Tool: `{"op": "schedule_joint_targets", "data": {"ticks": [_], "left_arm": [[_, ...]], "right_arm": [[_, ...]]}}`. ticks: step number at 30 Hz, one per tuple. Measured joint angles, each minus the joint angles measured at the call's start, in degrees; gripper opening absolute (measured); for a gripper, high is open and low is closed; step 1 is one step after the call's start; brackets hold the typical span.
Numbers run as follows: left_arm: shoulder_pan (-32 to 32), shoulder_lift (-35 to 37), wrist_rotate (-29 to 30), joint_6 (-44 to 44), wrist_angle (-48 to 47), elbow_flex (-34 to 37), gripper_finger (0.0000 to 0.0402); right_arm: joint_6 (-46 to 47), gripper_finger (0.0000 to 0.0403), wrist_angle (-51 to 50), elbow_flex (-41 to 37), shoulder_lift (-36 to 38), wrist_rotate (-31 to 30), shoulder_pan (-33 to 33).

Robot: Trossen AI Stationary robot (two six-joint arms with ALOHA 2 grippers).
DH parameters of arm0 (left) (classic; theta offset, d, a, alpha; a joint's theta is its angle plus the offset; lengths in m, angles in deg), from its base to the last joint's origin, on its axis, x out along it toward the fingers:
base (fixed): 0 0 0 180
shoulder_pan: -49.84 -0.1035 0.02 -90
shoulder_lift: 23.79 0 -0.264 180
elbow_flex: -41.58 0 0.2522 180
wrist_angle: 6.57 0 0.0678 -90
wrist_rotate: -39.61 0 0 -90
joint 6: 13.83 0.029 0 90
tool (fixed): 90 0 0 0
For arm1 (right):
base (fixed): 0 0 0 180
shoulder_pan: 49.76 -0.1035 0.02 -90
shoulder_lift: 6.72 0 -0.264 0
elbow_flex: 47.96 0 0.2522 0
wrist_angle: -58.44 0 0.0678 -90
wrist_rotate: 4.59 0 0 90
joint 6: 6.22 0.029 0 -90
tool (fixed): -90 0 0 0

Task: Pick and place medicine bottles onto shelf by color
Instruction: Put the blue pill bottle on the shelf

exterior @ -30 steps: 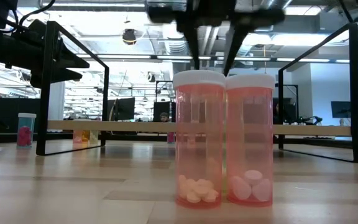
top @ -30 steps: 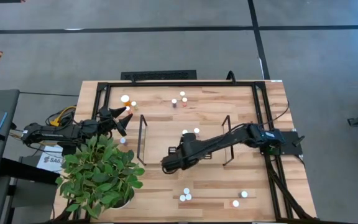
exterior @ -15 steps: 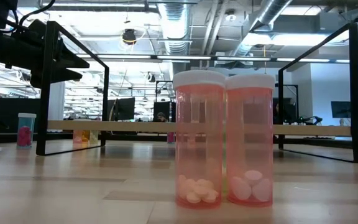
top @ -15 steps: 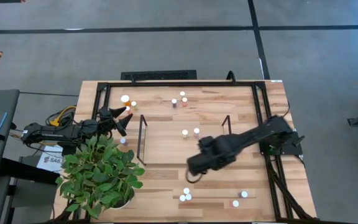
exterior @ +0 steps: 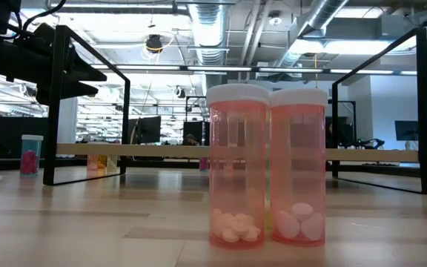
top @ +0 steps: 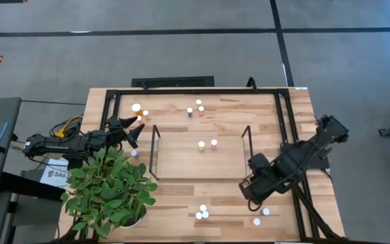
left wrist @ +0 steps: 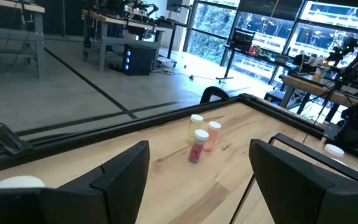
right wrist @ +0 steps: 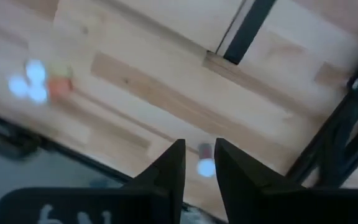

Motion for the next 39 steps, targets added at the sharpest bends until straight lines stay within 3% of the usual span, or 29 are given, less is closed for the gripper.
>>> {"op": "schedule_joint_targets", "data": {"ticks": [4,15,23,32,35,39], "left_arm": [[0.0,0.0,0.0,0.0,0.0,0.0,0.0265],[0.0,0.0,0.0,0.0,0.0,0.0,0.0265],[0.0,0.0,0.0,0.0,0.0,0.0,0.0265],[0.0,0.0,0.0,0.0,0.0,0.0,0.0265],[0.0,0.0,0.0,0.0,0.0,0.0,0.0265],[0.0,0.0,0.0,0.0,0.0,0.0,0.0265]], "right_arm": [[-5.7,0.0109,0.1,-0.1,0.1,1.3,-3.3],[-4.8,0.011,0.1,-0.1,0.1,0.8,-12.4],[9.9,0.011,6.4,-0.1,0.1,1.3,-16.5],[43.4,0.011,5.2,-0.1,-2.0,-0.2,-20.7],[49.9,0.0112,5.9,-0.1,-4.9,0.7,-20.9],[51.8,0.0113,7.1,-0.1,-8.5,5.4,-20.7]]}}
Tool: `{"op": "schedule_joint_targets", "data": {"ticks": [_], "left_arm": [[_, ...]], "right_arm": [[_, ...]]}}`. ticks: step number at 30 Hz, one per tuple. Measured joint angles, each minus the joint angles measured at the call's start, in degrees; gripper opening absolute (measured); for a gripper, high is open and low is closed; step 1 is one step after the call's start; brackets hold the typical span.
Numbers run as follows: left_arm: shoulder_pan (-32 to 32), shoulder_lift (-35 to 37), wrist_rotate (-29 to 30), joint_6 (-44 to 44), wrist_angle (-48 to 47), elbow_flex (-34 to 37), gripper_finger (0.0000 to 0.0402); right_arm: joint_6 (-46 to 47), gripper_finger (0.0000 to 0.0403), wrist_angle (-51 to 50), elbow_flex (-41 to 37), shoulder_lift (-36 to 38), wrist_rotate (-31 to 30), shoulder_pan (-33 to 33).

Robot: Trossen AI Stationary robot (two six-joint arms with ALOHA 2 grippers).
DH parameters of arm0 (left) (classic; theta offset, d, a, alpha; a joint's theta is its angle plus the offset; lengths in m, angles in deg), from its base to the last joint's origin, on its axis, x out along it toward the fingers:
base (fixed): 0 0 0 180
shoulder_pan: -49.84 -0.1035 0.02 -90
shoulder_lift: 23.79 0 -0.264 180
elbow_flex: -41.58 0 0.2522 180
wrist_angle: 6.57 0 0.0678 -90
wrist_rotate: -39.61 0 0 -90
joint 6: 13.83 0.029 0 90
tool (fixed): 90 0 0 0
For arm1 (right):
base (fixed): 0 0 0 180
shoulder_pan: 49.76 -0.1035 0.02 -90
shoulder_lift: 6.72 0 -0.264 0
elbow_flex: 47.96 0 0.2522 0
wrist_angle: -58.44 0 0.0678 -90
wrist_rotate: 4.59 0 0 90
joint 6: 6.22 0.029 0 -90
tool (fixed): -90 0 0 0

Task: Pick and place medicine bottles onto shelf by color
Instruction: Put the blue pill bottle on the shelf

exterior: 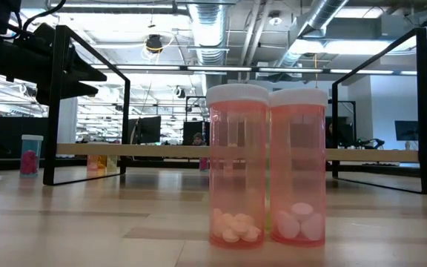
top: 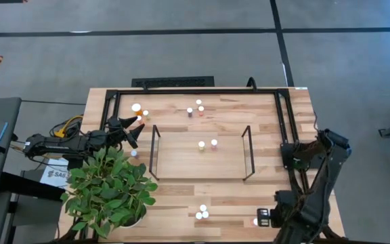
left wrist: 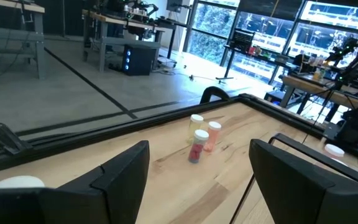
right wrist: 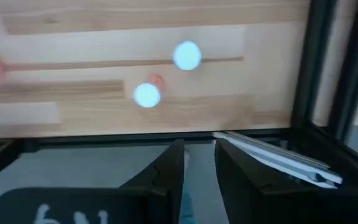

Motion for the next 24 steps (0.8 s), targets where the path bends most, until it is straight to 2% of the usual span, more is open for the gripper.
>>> {"op": "schedule_joint_targets", "data": {"ticks": [2,11,19,24], "left_arm": [[0.0,0.0,0.0,0.0,0.0,0.0,0.0265],[0.0,0.0,0.0,0.0,0.0,0.0,0.0265],[0.0,0.0,0.0,0.0,0.0,0.0,0.0265],[0.0,0.0,0.0,0.0,0.0,0.0,0.0265]], "right_arm": [[1.2,0.0113,-0.4,0.0,-1.0,1.9,0.3],[7.6,0.0114,0.2,0.0,-1.7,1.9,0.0],[4.1,0.0114,-0.9,0.0,-1.7,2.0,0.1],[5.2,0.0119,-1.7,0.0,-1.7,2.0,-0.3]]}}
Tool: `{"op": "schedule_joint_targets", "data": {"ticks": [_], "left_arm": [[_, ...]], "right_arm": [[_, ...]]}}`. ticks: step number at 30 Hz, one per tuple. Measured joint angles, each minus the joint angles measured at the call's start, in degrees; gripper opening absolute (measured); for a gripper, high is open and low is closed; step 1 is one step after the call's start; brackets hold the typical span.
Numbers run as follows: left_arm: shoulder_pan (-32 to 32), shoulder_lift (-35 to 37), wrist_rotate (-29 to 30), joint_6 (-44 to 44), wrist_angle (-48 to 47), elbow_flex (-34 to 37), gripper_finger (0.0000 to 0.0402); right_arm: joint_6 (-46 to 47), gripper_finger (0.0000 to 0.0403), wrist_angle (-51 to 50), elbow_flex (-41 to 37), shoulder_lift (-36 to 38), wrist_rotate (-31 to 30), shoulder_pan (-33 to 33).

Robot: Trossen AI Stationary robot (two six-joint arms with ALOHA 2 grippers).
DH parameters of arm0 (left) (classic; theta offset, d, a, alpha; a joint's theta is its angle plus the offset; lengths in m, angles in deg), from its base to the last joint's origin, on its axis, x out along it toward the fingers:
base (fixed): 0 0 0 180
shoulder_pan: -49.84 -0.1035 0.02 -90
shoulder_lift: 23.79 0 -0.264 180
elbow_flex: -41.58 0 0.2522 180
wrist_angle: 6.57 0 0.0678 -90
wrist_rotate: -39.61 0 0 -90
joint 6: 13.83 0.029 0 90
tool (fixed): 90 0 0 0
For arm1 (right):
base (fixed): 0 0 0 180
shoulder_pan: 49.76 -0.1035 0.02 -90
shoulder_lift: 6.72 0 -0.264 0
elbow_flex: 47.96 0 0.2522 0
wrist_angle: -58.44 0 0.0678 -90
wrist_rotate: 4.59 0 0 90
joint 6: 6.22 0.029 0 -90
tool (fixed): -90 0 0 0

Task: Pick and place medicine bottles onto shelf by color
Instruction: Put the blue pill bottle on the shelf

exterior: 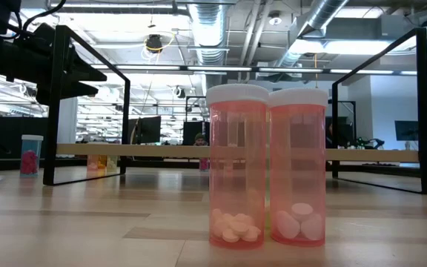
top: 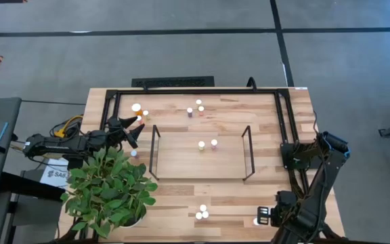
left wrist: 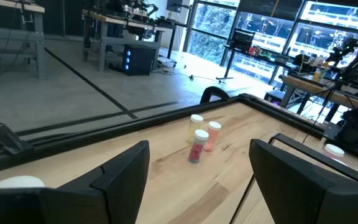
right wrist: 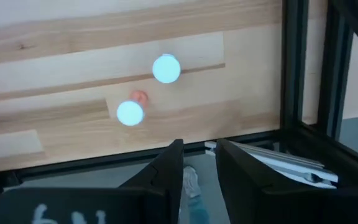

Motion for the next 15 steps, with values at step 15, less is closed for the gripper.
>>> {"op": "schedule_joint_targets", "data": {"ticks": [15], "left_arm": [[0.0,0.0,0.0,0.0,0.0,0.0,0.0265]], "right_arm": [[2.2,0.0256,-2.5,-5.2,0.0,-3.8,-2.8]]}}
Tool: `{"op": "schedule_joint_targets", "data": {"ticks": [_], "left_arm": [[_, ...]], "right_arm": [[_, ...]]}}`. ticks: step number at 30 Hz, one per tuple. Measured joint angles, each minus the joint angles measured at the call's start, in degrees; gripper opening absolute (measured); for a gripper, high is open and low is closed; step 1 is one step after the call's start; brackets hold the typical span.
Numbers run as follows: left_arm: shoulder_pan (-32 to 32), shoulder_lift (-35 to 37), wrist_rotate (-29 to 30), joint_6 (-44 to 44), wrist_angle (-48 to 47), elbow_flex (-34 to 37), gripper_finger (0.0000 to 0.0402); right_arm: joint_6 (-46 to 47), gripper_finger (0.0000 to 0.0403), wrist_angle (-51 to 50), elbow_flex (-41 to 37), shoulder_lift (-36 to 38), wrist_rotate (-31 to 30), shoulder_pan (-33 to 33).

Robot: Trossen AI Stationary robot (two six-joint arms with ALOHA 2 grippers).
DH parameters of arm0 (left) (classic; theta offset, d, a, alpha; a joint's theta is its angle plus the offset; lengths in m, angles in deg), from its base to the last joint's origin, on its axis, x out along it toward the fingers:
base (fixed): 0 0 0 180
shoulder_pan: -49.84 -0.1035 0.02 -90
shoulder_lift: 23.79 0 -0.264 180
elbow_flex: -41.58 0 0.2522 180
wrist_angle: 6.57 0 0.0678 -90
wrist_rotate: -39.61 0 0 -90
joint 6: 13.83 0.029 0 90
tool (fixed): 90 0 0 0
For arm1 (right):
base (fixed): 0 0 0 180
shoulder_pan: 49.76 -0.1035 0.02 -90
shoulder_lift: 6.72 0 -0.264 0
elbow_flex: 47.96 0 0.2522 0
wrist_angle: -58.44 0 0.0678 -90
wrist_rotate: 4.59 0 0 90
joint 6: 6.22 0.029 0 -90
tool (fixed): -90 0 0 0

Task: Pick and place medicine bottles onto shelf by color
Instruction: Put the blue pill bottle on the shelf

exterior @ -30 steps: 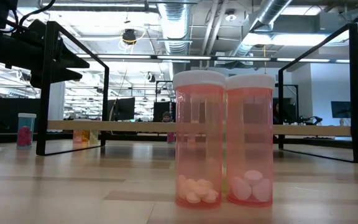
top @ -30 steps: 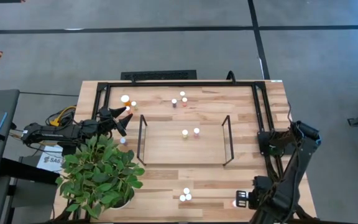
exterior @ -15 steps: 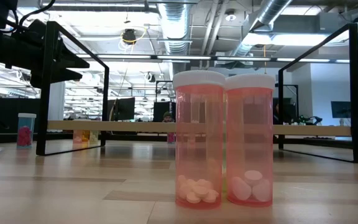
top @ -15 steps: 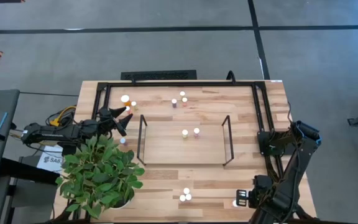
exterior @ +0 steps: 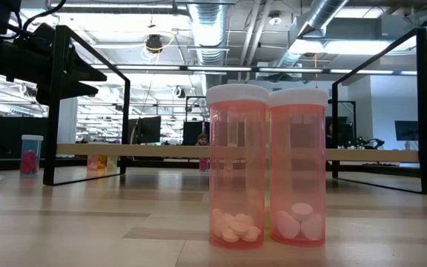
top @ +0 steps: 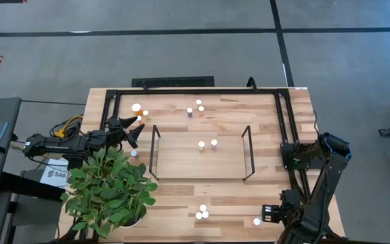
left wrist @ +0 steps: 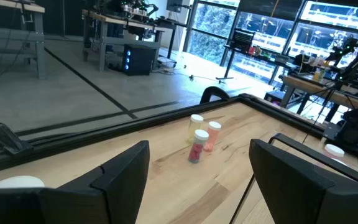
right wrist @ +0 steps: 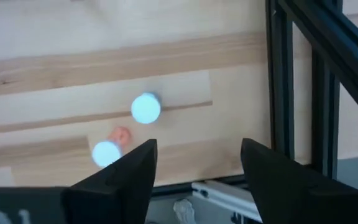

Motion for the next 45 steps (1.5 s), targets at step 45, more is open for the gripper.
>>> {"op": "schedule_joint_targets", "data": {"ticks": [45], "left_arm": [[0.0,0.0,0.0,0.0,0.0,0.0,0.0265]], "right_arm": [[-17.4,0.0246,42.2,-35.6,14.5,2.1,7.7]]}}
